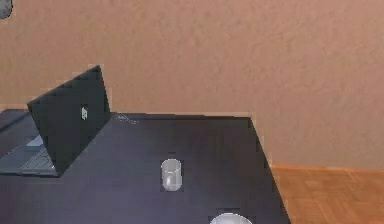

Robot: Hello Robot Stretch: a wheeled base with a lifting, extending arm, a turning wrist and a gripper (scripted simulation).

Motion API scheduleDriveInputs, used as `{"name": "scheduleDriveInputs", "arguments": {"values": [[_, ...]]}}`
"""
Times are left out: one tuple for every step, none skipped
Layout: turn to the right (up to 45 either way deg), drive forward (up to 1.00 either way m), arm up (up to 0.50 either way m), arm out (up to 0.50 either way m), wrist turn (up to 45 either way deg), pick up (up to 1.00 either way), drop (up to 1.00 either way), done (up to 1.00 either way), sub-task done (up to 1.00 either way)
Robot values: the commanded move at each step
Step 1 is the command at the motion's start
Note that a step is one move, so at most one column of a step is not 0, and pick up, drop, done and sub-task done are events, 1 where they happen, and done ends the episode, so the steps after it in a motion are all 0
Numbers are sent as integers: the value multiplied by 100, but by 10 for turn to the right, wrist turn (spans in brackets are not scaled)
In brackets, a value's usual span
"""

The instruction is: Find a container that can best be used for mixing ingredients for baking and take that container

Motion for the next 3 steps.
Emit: {"name": "scheduleDriveInputs", "arguments": {"values": [[-450,0,0,0,0,0,0,0,0],[-240,0,0,0,0,0,0,0,0],[0,0,50,0,0,0,0,0,0]]}}
